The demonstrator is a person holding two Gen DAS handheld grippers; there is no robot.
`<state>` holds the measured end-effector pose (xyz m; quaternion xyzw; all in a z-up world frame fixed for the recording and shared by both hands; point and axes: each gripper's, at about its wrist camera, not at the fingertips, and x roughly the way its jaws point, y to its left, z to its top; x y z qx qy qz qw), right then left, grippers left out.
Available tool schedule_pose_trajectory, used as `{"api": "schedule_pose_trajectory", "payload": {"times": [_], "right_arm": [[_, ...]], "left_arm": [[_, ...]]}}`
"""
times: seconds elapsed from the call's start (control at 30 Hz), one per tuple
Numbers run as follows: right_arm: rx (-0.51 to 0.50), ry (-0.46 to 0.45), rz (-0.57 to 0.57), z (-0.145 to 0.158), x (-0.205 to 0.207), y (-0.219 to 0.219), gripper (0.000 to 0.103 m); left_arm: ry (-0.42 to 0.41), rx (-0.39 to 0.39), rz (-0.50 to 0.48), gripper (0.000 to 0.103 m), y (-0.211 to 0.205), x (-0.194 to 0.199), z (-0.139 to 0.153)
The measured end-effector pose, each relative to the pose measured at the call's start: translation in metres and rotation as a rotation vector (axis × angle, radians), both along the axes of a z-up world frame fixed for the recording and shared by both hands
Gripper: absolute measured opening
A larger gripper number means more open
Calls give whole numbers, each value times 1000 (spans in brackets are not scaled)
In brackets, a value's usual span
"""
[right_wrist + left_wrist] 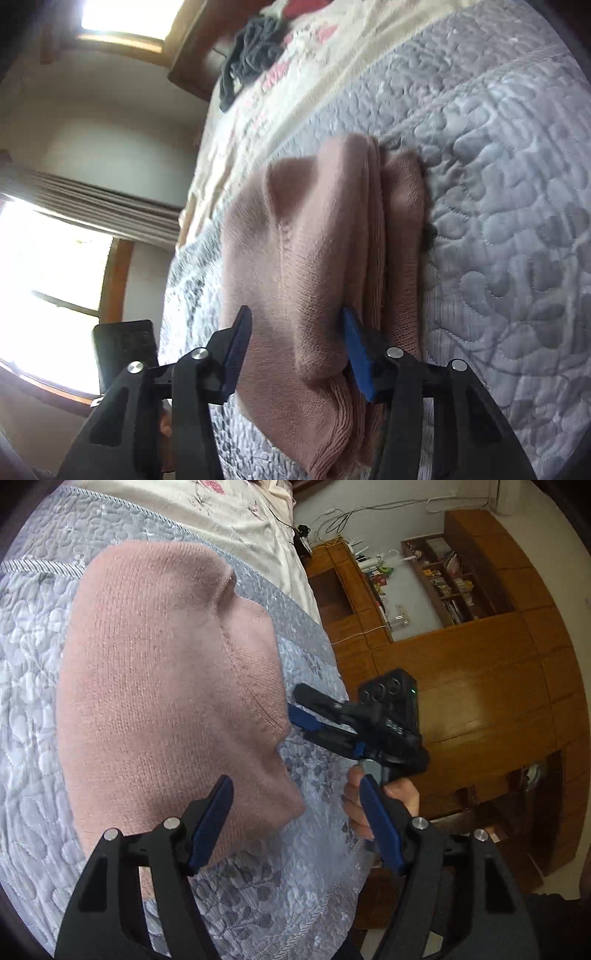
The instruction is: Fold small clothes
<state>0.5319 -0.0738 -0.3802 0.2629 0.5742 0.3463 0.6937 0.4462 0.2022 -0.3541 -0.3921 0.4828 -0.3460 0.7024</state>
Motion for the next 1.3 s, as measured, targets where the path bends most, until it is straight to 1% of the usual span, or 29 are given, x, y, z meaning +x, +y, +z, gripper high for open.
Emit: {"api": "schedule_pose_trajectory", "payload": {"times": [0.07,0.13,0.2,0.23,0.3,0.33,0.37,0.4,0.43,0.5,0.57,0.6,0.67,0.7,0.73,0.77,0.8,0.83,0.87,0.97,1.0,1.03,1.07,1.1,1.13,1.17,1.23,1.27,1.3], "right_arm": [[-43,-18,21,-1,3,4,14],[-29,38,-64,-17,9,-19,12],[21,116,-122,-37,8,-37,10],[23,101,-113,-35,6,-36,10],[53,50,-61,-17,5,-30,18],[66,41,-47,-7,6,-31,21],[64,24,-60,2,13,-31,33],[47,-2,-83,10,21,-33,49],[18,-21,-108,16,30,-33,55],[6,4,-115,14,51,-26,60],[-31,36,-90,6,70,-16,61],[-48,42,-65,3,77,-8,49],[-70,20,-16,1,84,6,15],[-82,4,-25,2,84,2,15],[-106,3,-46,-4,82,-5,14],[-127,12,-75,-14,83,-16,14],[-126,36,-106,-27,83,-25,18],[-116,54,-126,-37,83,-31,22],[-97,58,-134,-42,82,-34,22],[-73,48,-124,-31,79,-39,33],[-74,25,-128,-22,73,-49,33],[-75,-10,-136,-9,69,-51,33],[-72,-64,-140,7,63,-53,34],[-60,-110,-132,21,57,-53,35],[-35,-133,-110,30,50,-51,36],[-16,-135,-76,33,45,-46,37],[-34,-102,14,22,42,-25,37],[-59,-64,38,9,44,-16,35],[-94,-36,42,-6,46,-14,19]], "left_arm": [[16,4,-31,69,-10,1,-12],[66,21,-32,69,-16,0,-35],[127,47,-50,54,-23,-4,-57],[130,36,-54,54,-24,-6,-55],[87,-38,-50,58,-15,-5,-36],[46,-49,-40,60,-7,-2,-21],[0,-53,-18,65,4,4,-5],[-39,-64,13,68,18,12,10],[-70,-79,43,69,33,22,22],[-110,-93,78,70,56,49,39],[-103,-145,44,70,64,76,39],[-96,-131,31,70,64,88,36],[-63,-97,-2,68,57,110,19],[-36,-67,-7,67,56,119,8],[-9,4,1,64,53,127,-6],[20,44,14,45,53,133,-24],[39,61,24,27,56,139,-39],[48,80,41,17,55,141,-50],[59,95,63,0,58,142,-56],[66,79,80,4,65,141,-51],[51,77,82,25,70,138,-41],[15,72,89,41,74,130,-25],[-36,88,103,61,77,121,-10],[-85,80,99,63,79,110,4],[-101,31,68,63,79,101,10],[-108,21,45,62,76,93,13],[-103,78,-6,61,64,81,7],[-75,135,-23,55,56,78,-6],[-55,212,-35,51,49,77,-18]]}}
